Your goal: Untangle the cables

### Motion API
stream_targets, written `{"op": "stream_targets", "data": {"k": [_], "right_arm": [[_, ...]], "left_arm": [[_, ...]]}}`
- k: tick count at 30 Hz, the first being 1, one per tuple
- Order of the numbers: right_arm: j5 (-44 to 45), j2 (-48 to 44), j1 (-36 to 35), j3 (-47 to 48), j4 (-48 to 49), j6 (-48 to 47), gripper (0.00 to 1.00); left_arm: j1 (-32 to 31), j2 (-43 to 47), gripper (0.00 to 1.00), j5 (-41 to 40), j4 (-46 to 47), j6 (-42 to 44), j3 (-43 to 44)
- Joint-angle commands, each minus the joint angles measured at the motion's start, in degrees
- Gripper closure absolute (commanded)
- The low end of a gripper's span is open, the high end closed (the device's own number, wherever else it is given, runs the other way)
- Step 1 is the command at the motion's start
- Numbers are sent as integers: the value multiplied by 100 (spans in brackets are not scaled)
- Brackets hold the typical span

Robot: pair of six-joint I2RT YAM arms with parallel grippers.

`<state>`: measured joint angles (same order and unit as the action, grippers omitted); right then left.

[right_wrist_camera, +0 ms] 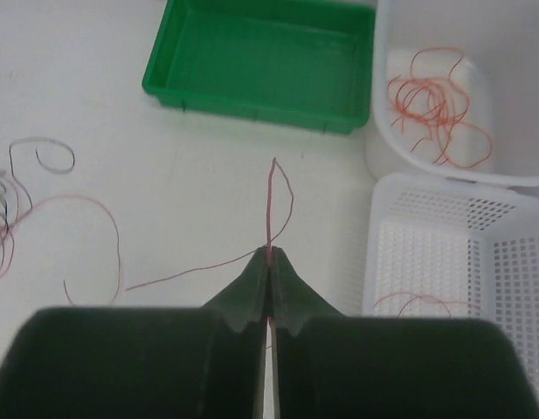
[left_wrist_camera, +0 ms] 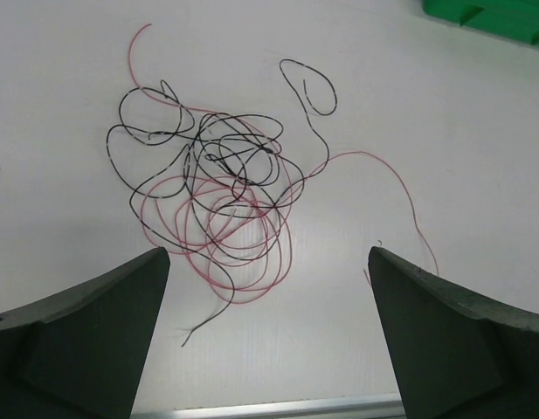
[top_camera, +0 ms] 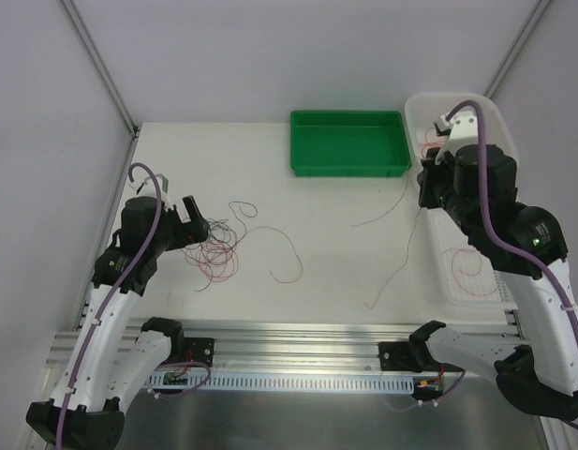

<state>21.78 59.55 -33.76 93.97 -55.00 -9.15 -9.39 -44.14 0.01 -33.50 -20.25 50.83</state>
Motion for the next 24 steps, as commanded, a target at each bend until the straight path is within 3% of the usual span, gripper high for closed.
{"op": "stream_targets", "data": {"k": [1, 8, 11, 12, 15, 17, 20, 24], "right_arm": [[502, 83, 255, 884, 200, -245, 99], [1810, 119, 300, 1932, 1025, -1253, 99], [2794, -92, 317, 1503, 2069, -2148, 99], [3266, -293, 335, 1040, 2934, -2501, 99], [3798, -549, 431, 571, 4299, -3513, 99], [3877, -576, 545, 368, 4620, -3812, 99], [3755, -541, 853, 148, 4587, -3718, 99], [3229, -585, 1763, -527, 3930, -2571, 99]], "left_arm": [[-10, 256, 1, -624, -210, 303, -528], [-2, 318, 1, -581, -122, 337, -723], [-10, 344, 1, -616, -122, 355, -767], [-10, 345, 1, -642, -122, 355, -776], [-10, 362, 1, -686, -122, 355, -794], [-10, 345, 1, -660, -131, 355, -794], [-10, 336, 1, -616, -122, 373, -794], [-10, 371, 1, -634, -131, 373, -803]]}}
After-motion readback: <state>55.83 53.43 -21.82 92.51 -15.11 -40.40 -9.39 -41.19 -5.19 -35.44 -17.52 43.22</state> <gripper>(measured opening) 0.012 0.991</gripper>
